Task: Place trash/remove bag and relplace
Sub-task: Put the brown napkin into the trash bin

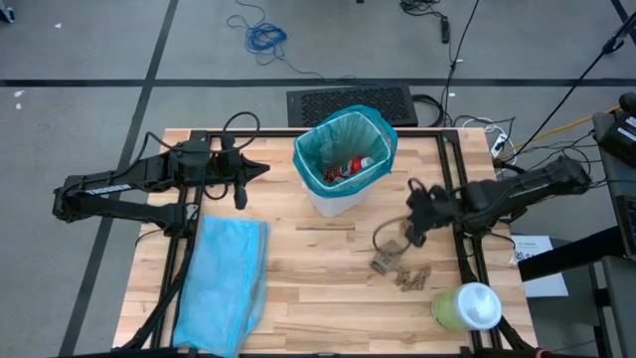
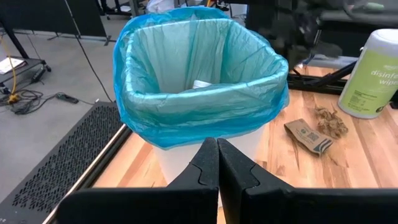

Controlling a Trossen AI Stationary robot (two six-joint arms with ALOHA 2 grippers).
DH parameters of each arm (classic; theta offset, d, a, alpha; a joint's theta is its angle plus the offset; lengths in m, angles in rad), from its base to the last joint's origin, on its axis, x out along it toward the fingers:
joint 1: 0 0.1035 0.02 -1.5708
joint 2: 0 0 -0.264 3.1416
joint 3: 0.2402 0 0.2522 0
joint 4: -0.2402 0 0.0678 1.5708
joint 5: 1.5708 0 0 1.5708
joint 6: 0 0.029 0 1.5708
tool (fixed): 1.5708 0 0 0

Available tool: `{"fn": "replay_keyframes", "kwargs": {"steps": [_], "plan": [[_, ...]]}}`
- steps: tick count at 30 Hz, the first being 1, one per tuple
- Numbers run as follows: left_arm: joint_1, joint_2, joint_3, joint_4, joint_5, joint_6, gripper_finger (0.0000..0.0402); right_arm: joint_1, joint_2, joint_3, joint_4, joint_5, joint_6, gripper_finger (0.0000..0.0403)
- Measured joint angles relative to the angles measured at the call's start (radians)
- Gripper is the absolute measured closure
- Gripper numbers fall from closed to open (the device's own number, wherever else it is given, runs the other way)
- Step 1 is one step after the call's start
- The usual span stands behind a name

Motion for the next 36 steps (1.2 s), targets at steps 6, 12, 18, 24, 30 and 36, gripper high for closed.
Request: {"fn": "replay_keyframes", "kwargs": {"steps": [6,12,18,24,30,36], "plan": [[0.0,0.036,0.0,-0.054,0.005,0.004,0.0399,0.098,0.052,-0.073,0.057,-0.013,0.024,0.0387],[0.0,0.082,0.0,-0.052,0.007,0.009,0.0398,0.121,0.123,-0.072,-0.022,-0.01,0.006,0.0301],[0.0,0.11,0.0,-0.05,0.007,0.009,0.0398,0.12,0.227,-0.072,-0.092,0.025,0.005,0.0183],[0.0,0.111,0.0,-0.049,0.007,0.01,0.0397,0.108,0.346,-0.072,-0.083,0.098,0.004,0.011],[0.0,0.111,0.0,-0.05,0.008,0.01,0.0397,0.051,0.482,-0.074,-0.063,0.09,0.022,0.0111],[0.0,0.111,0.0,-0.052,0.008,0.007,0.0397,-0.023,0.593,-0.073,0.012,-0.057,0.016,0.0202]]}}
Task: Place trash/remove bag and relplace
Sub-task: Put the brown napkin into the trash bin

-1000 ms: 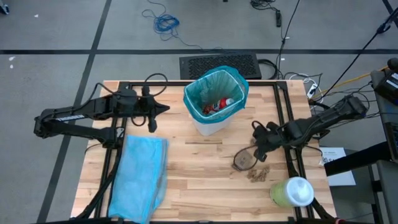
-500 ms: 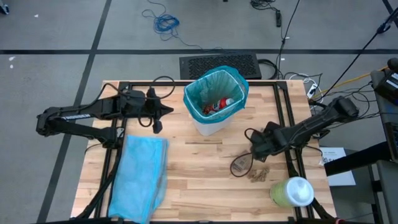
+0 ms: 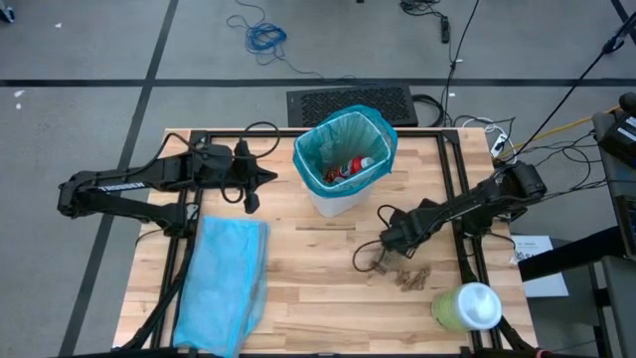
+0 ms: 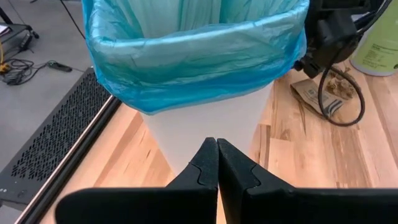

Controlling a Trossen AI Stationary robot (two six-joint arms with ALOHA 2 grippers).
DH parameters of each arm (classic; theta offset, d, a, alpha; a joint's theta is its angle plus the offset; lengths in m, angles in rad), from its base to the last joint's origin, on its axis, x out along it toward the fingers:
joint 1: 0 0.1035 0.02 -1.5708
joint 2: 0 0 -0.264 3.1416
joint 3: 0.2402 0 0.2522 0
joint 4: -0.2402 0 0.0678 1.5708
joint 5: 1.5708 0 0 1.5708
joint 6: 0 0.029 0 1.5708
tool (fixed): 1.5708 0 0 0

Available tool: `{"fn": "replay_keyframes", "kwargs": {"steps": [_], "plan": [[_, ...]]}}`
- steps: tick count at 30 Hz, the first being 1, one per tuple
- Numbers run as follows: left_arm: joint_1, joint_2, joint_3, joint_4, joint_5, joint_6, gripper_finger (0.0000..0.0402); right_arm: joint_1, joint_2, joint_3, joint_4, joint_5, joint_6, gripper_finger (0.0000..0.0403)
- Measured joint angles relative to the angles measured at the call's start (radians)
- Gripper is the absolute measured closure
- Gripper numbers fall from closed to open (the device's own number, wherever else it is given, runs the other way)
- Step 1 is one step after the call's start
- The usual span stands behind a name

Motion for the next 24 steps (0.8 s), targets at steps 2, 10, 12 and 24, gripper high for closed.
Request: {"fn": "replay_keyframes", "kwargs": {"steps": [2,10,12,24], "plan": [[0.0,0.0,0.0,0.0,0.0,0.0,0.0397,-0.009,0.017,0.002,0.033,-0.04,-0.041,0.0257],[0.0,0.0,0.0,0.0,0.0,0.0,0.0397,-0.005,-0.051,0.029,0.075,-0.099,-0.098,0.039],[0.0,0.0,0.0,0.001,0.0,0.0,0.0397,0.002,-0.1,0.051,0.078,-0.118,-0.117,0.0397],[-0.001,0.0,0.0,0.001,0.0,-0.008,0.0397,0.047,-0.34,0.283,0.123,-0.113,-0.313,0.0402]]}}
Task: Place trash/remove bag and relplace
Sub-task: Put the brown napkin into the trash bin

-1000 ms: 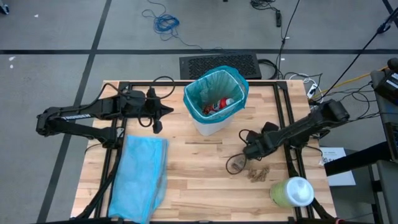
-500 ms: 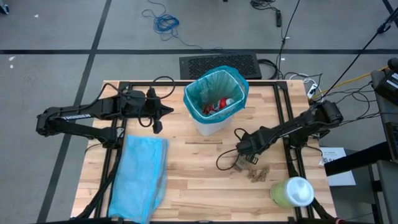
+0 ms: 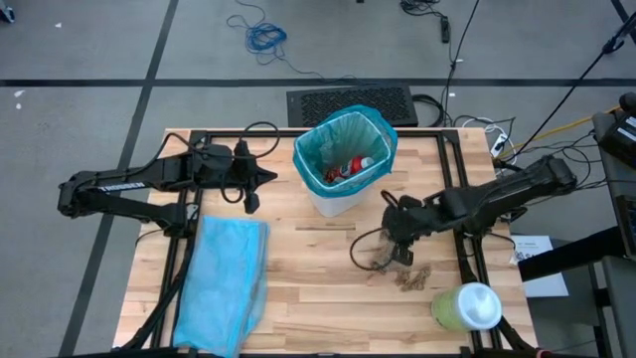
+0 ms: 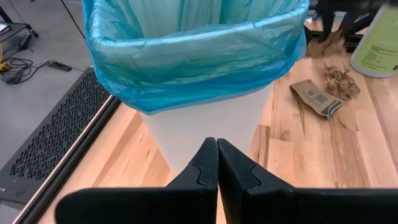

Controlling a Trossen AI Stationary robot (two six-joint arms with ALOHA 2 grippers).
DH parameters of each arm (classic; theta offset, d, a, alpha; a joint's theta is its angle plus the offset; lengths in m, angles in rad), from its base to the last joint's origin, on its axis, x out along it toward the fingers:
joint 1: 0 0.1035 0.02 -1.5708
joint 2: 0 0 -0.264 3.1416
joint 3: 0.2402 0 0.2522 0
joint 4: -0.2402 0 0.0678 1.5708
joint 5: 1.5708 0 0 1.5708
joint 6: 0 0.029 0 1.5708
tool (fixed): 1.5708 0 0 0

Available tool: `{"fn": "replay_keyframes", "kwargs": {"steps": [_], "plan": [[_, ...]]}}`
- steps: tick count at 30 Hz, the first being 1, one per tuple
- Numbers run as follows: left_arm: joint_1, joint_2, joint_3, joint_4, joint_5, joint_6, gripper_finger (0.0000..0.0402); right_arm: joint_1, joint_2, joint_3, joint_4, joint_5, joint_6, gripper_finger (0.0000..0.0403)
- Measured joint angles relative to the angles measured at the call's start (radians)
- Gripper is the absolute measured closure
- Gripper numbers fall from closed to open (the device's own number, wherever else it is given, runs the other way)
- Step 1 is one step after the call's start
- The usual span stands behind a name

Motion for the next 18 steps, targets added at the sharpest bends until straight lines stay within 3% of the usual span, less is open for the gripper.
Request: {"fn": "replay_keyframes", "kwargs": {"steps": [8,14,18], "plan": [[0.0,0.0,0.0,0.001,0.0,0.001,0.0397,-0.053,-0.036,0.218,0.209,0.223,-0.294,0.0402],[0.0,0.0,0.0,-0.002,0.0,0.001,0.0397,-0.137,0.005,0.271,0.407,0.451,-0.439,0.0403],[0.0,0.0,0.0,-0.023,0.0,0.0,0.0397,-0.227,0.035,0.291,0.422,0.48,-0.463,0.0403]]}}
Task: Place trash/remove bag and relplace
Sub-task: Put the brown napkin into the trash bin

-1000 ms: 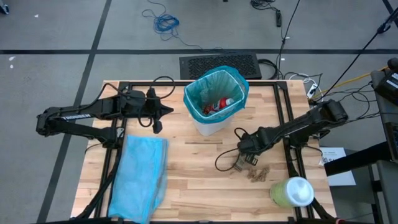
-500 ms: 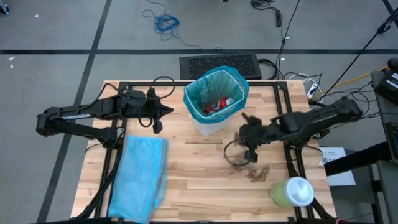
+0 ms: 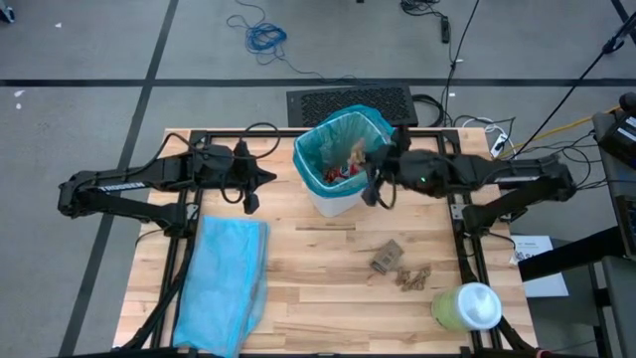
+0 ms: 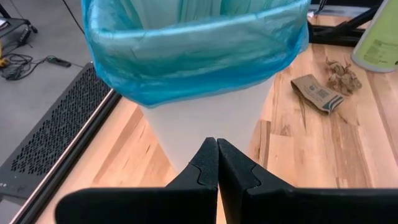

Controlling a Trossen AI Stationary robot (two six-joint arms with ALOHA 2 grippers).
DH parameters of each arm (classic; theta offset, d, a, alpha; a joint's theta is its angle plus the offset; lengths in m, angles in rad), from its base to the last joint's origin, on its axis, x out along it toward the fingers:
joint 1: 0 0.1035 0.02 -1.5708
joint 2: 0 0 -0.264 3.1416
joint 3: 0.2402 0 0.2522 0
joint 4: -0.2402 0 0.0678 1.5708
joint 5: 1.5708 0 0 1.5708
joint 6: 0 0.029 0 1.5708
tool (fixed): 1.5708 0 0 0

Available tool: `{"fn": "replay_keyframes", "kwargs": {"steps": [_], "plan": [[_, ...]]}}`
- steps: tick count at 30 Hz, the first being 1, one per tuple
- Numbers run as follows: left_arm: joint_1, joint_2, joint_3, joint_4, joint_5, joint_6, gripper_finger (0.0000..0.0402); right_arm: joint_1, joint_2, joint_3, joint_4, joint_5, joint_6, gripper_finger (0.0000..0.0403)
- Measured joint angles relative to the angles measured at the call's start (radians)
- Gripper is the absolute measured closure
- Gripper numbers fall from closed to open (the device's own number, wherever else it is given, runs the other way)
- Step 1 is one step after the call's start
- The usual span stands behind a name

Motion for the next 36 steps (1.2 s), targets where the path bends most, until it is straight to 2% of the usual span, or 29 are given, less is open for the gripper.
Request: {"fn": "replay_keyframes", "kwargs": {"steps": [6,10,16,19,25,29,33,36], "plan": [[0.0,0.004,0.0,0.001,0.0,0.0,0.0397,-0.129,0.035,0.0,-0.008,-0.003,0.028,0.0382],[0.0,0.004,0.0,0.0,0.0,0.0,0.0397,-0.181,0.052,0.0,-0.011,-0.003,0.063,0.0331],[0.0,0.004,0.0,0.001,0.0,0.0,0.0397,-0.193,0.066,0.0,-0.011,-0.008,0.063,0.0238],[0.0,0.004,0.0,-0.001,0.0,0.001,0.0397,-0.181,0.057,0.0,-0.026,-0.081,0.025,0.0206],[0.0,0.004,0.0,0.0,0.0,0.008,0.0397,-0.132,-0.016,0.0,-0.058,-0.11,-0.028,0.0196],[0.0,0.004,0.0,0.0,-0.001,0.001,0.0397,-0.063,-0.06,0.0,-0.206,-0.113,-0.031,0.0201],[0.0,0.004,0.0,-0.009,-0.002,0.0,0.0397,0.069,-0.063,0.0,-0.396,-0.14,0.128,0.0201],[0.0,0.004,0.0,-0.021,-0.003,-0.001,0.0397,0.204,-0.053,-0.029,-0.461,-0.132,0.257,0.0201]]}}
